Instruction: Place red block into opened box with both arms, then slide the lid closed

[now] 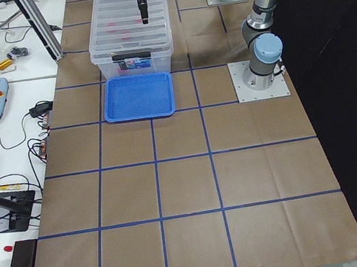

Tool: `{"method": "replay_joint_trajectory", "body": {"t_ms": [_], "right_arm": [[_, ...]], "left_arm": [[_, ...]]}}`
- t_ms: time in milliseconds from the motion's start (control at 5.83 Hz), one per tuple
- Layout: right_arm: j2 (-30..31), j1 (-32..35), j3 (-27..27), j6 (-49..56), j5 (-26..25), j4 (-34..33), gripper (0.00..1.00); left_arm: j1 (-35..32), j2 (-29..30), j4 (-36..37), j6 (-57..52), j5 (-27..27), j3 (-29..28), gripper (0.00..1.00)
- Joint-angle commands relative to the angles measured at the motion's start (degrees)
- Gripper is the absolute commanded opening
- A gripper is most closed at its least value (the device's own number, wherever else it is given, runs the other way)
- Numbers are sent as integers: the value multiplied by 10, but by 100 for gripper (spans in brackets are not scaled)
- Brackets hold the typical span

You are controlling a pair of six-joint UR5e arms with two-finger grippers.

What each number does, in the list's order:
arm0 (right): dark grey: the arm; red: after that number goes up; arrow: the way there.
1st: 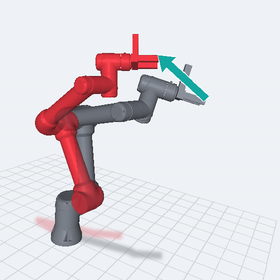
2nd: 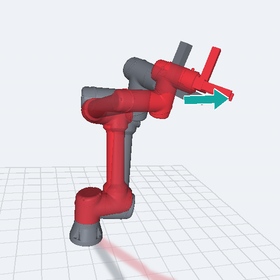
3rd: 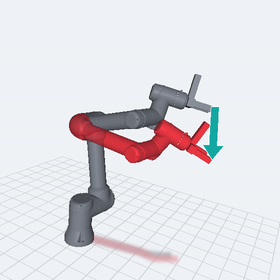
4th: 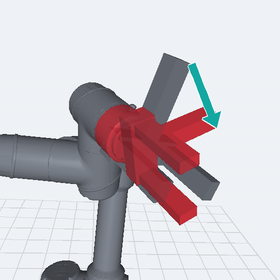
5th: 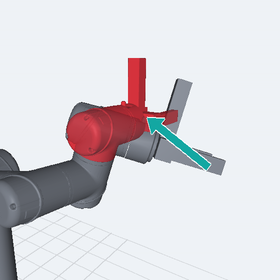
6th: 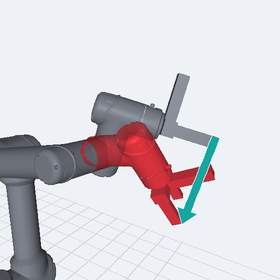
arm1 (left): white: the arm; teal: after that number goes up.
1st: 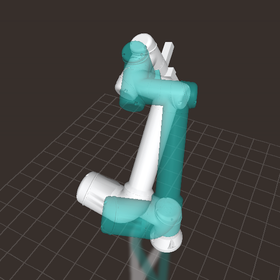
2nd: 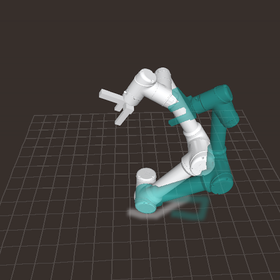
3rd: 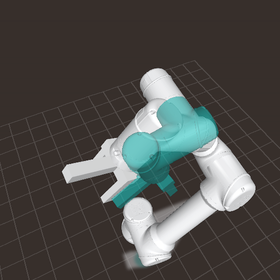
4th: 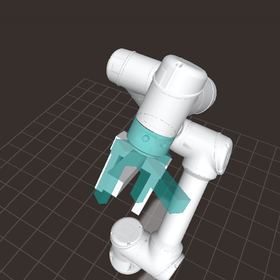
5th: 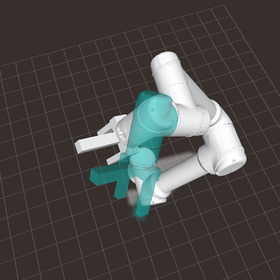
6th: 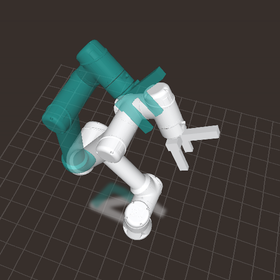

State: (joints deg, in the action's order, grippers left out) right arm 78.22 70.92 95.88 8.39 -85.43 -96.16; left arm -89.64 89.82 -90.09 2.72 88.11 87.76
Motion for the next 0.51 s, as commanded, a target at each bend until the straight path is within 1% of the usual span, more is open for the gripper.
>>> {"method": "replay_joint_trajectory", "body": {"t_ms": [0, 343], "right_arm": [[0, 4, -5, 7, -8, 1, 100], [31, 18, -44, 11, -64, 3, 100]], "left_arm": [[0, 0, 0, 0, 1, 0, 98], [0, 1, 0, 0, 1, 0, 98]]}}
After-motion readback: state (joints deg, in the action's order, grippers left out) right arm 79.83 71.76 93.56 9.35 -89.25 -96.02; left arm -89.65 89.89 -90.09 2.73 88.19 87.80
